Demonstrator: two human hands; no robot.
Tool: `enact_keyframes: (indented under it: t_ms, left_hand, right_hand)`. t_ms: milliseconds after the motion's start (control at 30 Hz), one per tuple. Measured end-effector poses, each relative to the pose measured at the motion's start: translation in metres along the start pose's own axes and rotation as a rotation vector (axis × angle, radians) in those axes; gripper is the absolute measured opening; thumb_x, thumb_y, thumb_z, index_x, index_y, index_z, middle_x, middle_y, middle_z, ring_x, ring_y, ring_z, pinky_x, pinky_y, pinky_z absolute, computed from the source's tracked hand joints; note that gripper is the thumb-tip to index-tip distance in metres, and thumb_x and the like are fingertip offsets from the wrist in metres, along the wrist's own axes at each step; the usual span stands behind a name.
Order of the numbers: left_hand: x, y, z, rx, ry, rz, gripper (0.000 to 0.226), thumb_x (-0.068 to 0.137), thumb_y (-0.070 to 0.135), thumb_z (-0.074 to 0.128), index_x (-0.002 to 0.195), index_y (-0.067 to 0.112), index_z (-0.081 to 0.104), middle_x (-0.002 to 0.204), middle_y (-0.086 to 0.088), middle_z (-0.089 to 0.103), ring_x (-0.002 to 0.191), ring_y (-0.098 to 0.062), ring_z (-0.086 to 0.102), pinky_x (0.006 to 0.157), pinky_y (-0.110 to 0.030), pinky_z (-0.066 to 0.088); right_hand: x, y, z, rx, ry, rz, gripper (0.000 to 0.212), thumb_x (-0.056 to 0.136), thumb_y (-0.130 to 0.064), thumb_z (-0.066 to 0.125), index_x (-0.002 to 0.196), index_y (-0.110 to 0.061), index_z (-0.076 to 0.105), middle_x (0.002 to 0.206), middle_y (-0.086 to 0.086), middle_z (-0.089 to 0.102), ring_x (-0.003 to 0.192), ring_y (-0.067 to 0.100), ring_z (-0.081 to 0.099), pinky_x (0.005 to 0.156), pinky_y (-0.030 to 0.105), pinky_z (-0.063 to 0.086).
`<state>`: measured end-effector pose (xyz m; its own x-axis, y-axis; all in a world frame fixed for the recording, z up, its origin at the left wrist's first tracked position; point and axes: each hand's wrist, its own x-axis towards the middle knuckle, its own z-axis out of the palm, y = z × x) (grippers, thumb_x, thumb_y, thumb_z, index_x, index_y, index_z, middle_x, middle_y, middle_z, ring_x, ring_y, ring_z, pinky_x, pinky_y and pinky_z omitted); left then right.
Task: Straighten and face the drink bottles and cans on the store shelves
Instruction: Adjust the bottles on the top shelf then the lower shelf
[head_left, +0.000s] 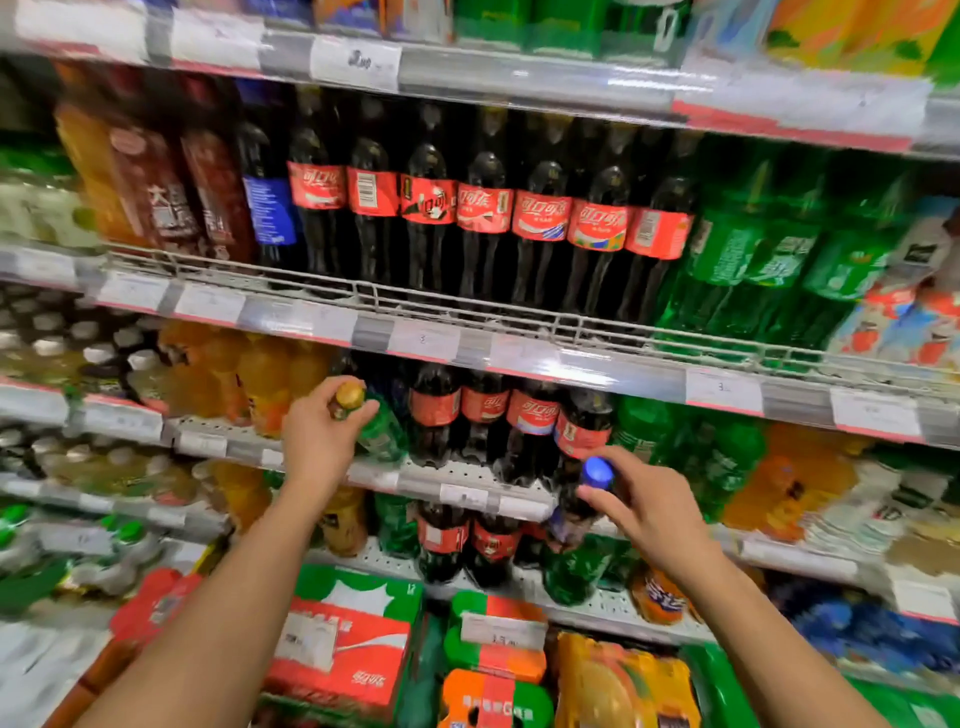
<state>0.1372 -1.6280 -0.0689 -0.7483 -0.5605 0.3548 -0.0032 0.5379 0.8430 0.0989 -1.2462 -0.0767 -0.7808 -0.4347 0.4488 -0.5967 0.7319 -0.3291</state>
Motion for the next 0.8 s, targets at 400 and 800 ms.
enact_keyframes:
  t_ms: [400,800]
  left_hand:
    - [-0.118,-0.009,-0.086,-0.232,0.04,-0.113,0.026,0.086,0.023,0.08,0.104,0.04,0.07,0.101,0.021,0.069,0.098,-0.004,0.066,0.083,-0.028,0.055]
    - [-0.137,-0.011,-0.127,-0.209,0.171,-0.149,0.024,0.086,0.022,0.078,0.106,0.035,0.073,0.104,0.022,0.069,0.101,0.003,0.065,0.082,-0.019,0.056]
  right_hand:
    - [0.07,-0.122,0.101,0.366,0.047,-0.102,0.025,0.097,-0.038,0.067,0.118,-0.028,0.058,0.089,-0.006,0.066,0.073,0.014,0.058,0.066,0.027,0.041]
    - [0.143,-0.16,0.153,0.176,0.0,0.022,0.032,0.1,-0.039,0.06,0.125,-0.02,0.055,0.089,0.008,0.071,0.08,0.035,0.066,0.061,0.037,0.038]
